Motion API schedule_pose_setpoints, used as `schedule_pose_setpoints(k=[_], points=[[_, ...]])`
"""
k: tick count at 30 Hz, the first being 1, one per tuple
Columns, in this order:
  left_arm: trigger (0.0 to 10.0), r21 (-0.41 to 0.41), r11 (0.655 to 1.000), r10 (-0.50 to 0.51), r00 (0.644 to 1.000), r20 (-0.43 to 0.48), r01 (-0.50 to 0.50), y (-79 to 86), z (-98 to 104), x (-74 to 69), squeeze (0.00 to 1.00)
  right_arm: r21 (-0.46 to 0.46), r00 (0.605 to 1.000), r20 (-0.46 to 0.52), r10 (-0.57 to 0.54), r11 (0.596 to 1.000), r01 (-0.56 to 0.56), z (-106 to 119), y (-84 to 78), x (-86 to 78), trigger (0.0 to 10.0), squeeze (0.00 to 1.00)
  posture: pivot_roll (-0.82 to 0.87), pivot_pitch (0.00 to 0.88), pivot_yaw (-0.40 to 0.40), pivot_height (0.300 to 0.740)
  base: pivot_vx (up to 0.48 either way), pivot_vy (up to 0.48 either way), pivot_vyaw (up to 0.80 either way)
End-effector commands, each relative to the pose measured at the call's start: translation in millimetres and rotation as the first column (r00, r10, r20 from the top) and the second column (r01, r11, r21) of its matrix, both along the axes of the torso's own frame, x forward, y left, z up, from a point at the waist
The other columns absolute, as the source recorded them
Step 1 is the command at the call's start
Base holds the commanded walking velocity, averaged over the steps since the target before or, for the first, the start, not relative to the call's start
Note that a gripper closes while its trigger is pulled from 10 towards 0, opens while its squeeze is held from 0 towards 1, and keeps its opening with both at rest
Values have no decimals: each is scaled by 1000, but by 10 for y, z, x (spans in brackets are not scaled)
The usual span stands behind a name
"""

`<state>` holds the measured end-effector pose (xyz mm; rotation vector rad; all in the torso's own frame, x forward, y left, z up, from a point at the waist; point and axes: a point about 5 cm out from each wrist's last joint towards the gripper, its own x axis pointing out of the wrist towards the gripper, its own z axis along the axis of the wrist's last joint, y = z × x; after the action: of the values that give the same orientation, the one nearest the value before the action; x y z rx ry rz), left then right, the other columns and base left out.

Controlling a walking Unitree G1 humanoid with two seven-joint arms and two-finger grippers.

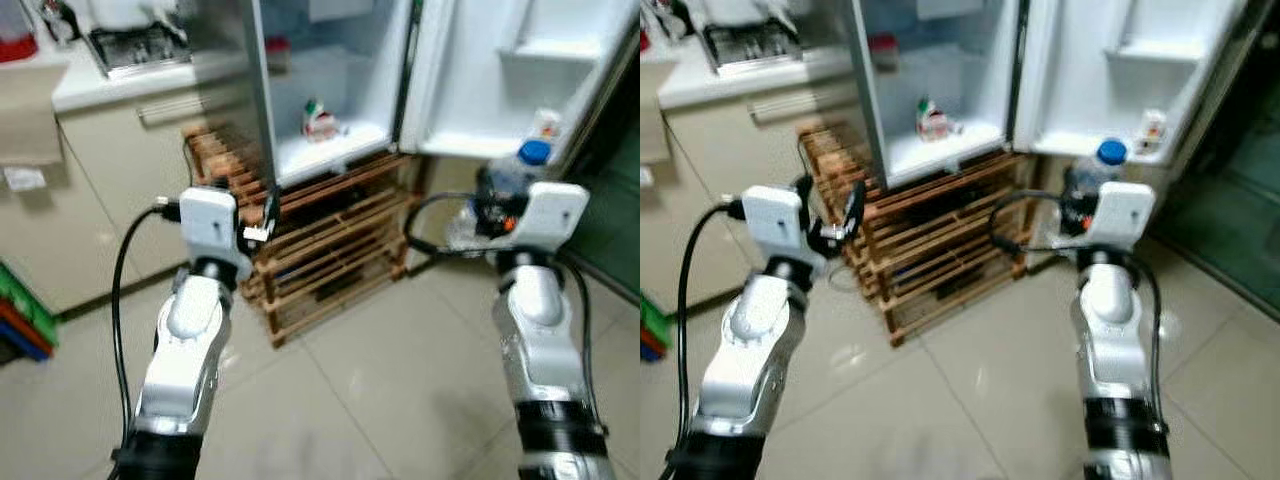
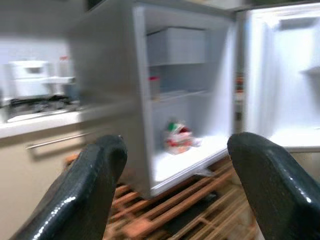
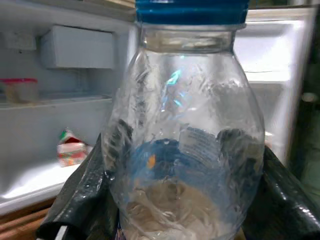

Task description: Restocking fridge

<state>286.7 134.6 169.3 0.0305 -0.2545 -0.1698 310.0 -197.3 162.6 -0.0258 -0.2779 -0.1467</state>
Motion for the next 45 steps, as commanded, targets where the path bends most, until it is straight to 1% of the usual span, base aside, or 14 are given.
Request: schedule_pose_setpoints(k=[1,5,8,10,12,19,21,22,24,30,37,40,43,45], points=[[10000,3,1000,14,1000,19,-14,49,42,-6,0,-9,998,52,28,1000,-28,122,105,23,10000,0,-53,0,-3,740,480,0,0],[10000,1,1000,9,1000,19,-9,39,44,4,0,-10,999,46,22,1000,-22,120,85,26,10000,0,-60,0,1,740,480,0,-736],[10000,2,1000,2,1000,21,-2,27,51,18,0,-15,998,62,3,1000,-2,138,48,15,10000,0,-62,0,4,740,480,0,-513],[10000,2,1000,-1,1000,22,1,24,54,22,0,-15,998,61,2,1000,-1,139,46,17,10000,0,-62,0,4,740,480,0,0],[10000,1,1000,-23,999,23,23,-8,61,31,0,-5,999,49,-4,1000,4,127,38,22,10000,0,-62,0,4,740,480,0,-784],[10000,-3,998,-56,998,30,56,-52,87,55,0,-14,998,60,-3,1000,4,138,49,20,10000,0,-65,0,9,740,480,0,-763],[10000,-17,996,-89,996,30,90,-93,99,66,0,-15,998,59,0,1000,1,141,52,19,10000,0,-71,0,8,740,480,0,-781],[10000,-17,996,-89,996,30,90,-93,99,66,0,-15,998,59,0,1000,1,141,52,19,10000,0,-71,0,8,740,480,0,-781],[10000,-31,989,-146,989,29,147,-184,107,66,0,-12,999,54,-3,1000,4,141,44,19,10000,0,-80,0,6,740,480,0,-781],[10000,-41,979,-199,980,24,200,-273,116,83,0,-15,998,61,2,1000,-1,150,39,12,10000,0,-88,0,6,740,480,0,-790],[10000,-40,985,-166,986,17,166,-269,120,106,0,-24,998,57,4,1000,-2,141,58,6,10000,0,-93,0,11,740,69,0,-113],[10000,-55,992,-116,993,9,116,-231,120,134,0,-24,998,56,10,1000,-8,143,66,9,10000,0,-93,0,11,740,0,0,0],[10000,-114,991,-68,997,-23,65,-185,100,165,0,-30,996,57,65,998,-64,203,131,50,10000,0,-90,0,12,740,0,0,0],[10000,-137,990,-46,998,-46,40,-164,74,178,0,-39,993,52,104,994,-102,242,175,84,10000,0,-90,0,12,740,0,0,0]])
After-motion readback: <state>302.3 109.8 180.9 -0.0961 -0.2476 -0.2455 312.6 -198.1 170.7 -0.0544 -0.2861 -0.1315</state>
